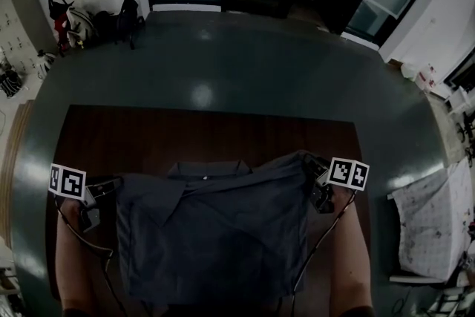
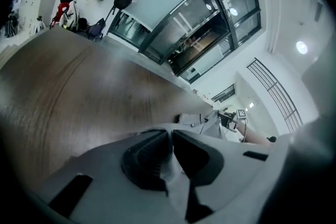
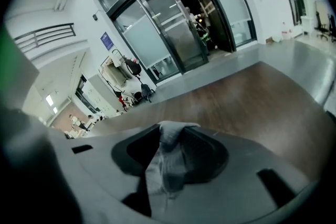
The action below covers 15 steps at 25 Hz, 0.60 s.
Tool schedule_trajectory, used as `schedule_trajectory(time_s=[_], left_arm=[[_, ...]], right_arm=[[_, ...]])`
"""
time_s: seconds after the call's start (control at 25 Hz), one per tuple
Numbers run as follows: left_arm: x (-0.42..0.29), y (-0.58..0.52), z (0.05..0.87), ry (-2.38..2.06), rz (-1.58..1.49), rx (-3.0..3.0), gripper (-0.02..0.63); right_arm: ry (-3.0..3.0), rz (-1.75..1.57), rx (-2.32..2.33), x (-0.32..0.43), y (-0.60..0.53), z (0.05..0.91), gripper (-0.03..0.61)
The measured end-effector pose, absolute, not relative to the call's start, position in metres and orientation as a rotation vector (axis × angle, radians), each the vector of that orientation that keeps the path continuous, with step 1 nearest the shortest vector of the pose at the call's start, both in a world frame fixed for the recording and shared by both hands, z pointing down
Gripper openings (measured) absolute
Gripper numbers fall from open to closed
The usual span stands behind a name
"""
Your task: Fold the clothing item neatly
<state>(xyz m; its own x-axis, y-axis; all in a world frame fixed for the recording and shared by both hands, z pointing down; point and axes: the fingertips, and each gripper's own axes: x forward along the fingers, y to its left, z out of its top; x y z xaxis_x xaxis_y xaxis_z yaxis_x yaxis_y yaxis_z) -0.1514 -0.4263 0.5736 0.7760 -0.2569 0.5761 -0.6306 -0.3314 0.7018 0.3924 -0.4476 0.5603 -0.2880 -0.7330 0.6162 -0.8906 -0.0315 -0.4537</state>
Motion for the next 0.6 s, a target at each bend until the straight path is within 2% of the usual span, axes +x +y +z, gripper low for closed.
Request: schedule_trajectory(time_s=[0.2, 0.4, 0.6], left_arm=[[-0.174, -0.391, 0.572, -0.737, 0.465, 1.929, 0.029], [-0.19, -0.362, 0.557, -0.881, 0.353, 1.891, 0.028], [-0.12, -0.314, 0.552, -0.622, 0.328, 1.996, 0.028]], right_arm=[[-1.975, 0.938, 1.791, 0.394, -0.438, 0.541, 0.109], [-1.959, 0.859, 1.96, 0.41, -0.438, 0.501, 0.114], [-2.127, 1.135, 1.994, 0.402, -0.436, 0.475, 0.114]])
